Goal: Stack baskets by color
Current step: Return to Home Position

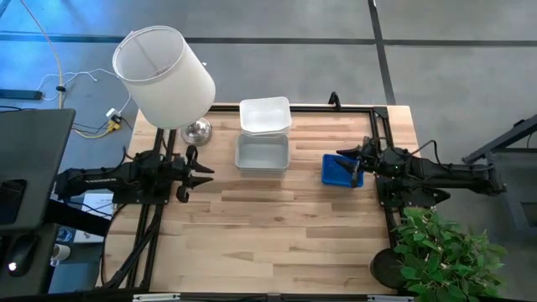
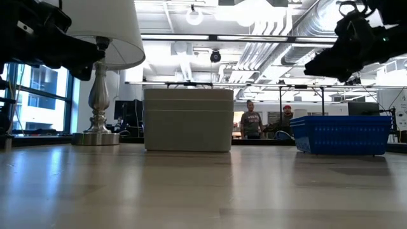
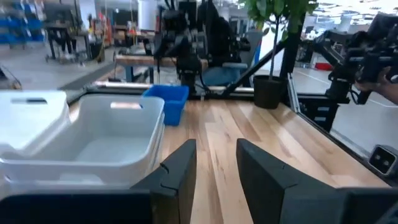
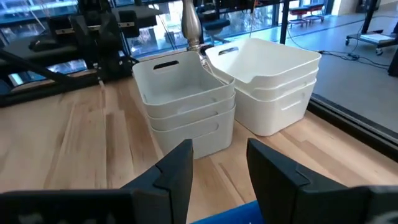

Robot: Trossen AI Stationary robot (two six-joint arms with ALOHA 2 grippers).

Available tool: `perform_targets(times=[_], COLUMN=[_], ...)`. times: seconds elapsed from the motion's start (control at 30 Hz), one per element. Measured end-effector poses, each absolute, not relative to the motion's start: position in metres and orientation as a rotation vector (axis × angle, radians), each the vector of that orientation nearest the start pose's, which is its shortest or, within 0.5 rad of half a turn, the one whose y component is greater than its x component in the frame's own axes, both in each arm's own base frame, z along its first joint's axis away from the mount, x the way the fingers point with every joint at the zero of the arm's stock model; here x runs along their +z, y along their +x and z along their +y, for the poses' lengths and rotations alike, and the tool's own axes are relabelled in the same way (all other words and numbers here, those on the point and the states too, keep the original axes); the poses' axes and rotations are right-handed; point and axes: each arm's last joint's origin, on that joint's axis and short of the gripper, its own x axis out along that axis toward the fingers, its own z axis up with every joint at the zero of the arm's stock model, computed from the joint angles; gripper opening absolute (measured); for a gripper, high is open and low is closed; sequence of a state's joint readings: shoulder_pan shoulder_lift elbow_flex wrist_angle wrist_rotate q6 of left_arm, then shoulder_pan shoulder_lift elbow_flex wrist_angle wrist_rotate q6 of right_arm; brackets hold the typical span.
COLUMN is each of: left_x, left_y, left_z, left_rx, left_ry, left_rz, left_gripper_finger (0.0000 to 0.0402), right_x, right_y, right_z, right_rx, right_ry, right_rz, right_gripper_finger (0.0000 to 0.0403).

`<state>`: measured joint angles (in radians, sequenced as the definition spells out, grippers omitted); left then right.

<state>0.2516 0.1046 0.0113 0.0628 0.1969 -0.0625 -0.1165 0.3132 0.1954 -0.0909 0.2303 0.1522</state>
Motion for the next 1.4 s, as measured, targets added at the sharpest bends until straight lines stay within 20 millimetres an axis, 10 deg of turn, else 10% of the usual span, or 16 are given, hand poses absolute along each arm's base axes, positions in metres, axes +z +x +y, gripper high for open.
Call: perform_targets(times=[0.33,1.4], left_x=[0.172,0.172], left_y=[0.098,0.098], left_z=[0.023,0.023], left_rx=[0.184,0.183], left_ry=[-0.041,-0.067], left_rz=[-0.055,-0.056], left_gripper_finger=[0.0101,0.0101], right_x=[0.164,0.166], right_y=[0.101,0.099], right_z=[-0.018,-0.016], right_rx=[-0.349,-0.276], right_ry=[0.166,0.223], right_rz=[0.114,0.073], right_gripper_finger=[0.0138,0.0138])
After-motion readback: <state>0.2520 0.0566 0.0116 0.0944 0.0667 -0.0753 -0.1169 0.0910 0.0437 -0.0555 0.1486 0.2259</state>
